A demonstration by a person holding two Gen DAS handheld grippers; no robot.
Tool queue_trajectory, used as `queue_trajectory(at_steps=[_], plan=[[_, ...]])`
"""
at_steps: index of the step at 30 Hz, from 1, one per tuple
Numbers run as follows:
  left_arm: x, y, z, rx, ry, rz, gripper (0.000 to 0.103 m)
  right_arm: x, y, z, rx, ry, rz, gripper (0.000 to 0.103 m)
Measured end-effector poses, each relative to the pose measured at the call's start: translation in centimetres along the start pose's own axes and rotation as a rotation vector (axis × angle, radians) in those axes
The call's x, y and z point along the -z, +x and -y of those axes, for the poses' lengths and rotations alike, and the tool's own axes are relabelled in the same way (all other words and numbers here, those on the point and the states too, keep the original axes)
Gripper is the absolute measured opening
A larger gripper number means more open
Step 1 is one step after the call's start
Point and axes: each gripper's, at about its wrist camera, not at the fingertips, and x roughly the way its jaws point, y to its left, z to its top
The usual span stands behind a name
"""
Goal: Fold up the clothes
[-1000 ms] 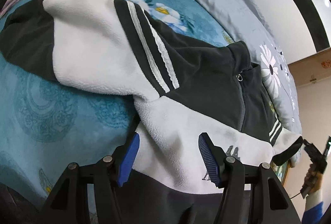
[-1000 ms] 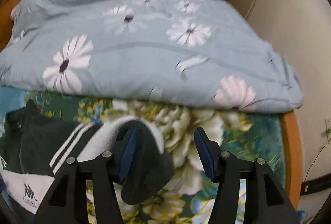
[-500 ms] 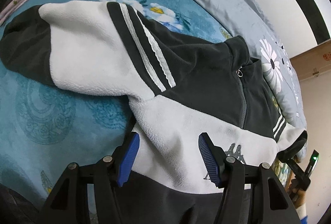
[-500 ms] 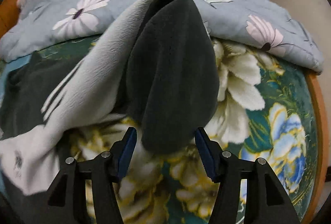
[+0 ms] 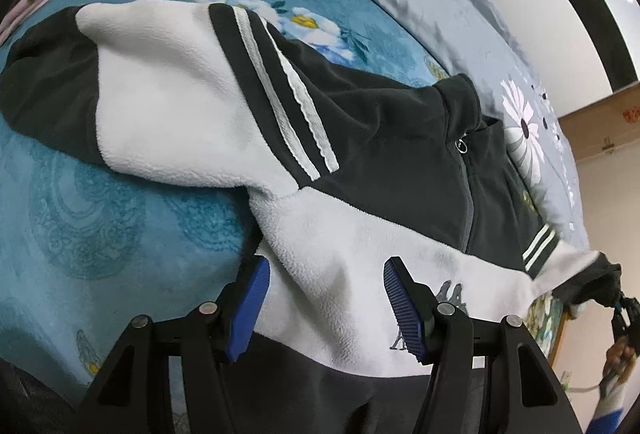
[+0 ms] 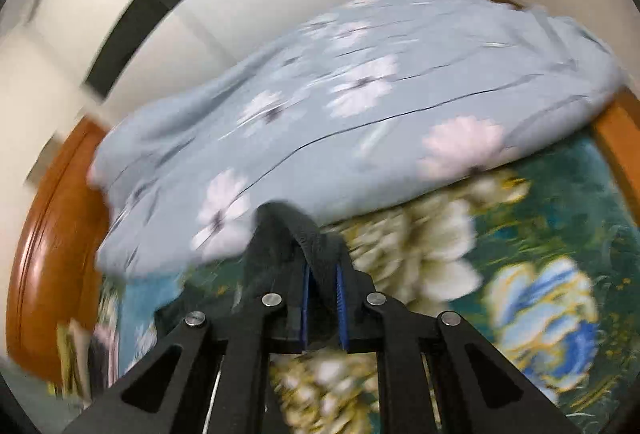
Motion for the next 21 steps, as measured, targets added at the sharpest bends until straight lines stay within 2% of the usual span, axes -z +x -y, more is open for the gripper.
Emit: queue_trajectory(at_steps=[3,6,9,11,12,13,14,16,19,21], plan=[[0.1,-0.1,0.0,-0.004,0.002,0.003,0.063,-3.0,0.3,3.6,0.086,0.103,0.014,0.010],[0.1,0.0,-0.4,-0.011,-0.020,0.001,0.063,-4.0,1.4,7.3,0.196,0.228,0.018,0.005],[0.1,0.0,-0.6,-0.018,-0.035,0.006,0.063,-3.5,0.9,9.4,0.210,0.298,0.048,0.006],[0.1,-0.1,-0.7,-0.020,-0.038,0.008,0.063,-2.4,-0.3,10.3,0.185,0.350,0.079,0.008],[0.1,-0.1,-0.6,-0.021,-0.037,0.009,0.063,-1.5,-0.6,10.8,0.158,0.378,0.089,0.011],[0.1,-0.1,-0.6,-0.023,-0.035,0.009,0.063,-0.7,-0.5,11.0,0.129,0.393,0.083,0.023],[0.1,-0.1,-0.5,-0.023,-0.031,0.009,0.063,0.5,-0.3,11.4,0.092,0.409,0.067,0.045],[0.2,0.0,-0.2,-0.026,-0.021,0.006,0.063,2.3,1.0,11.9,0.044,0.442,0.027,0.061],[0.3,0.2,0.2,-0.037,0.001,-0.003,0.063,5.1,3.9,12.1,0.014,0.479,-0.072,0.061],[0.4,0.2,0.6,-0.050,0.019,-0.004,0.063,5.6,5.2,11.9,0.052,0.472,-0.079,0.061]])
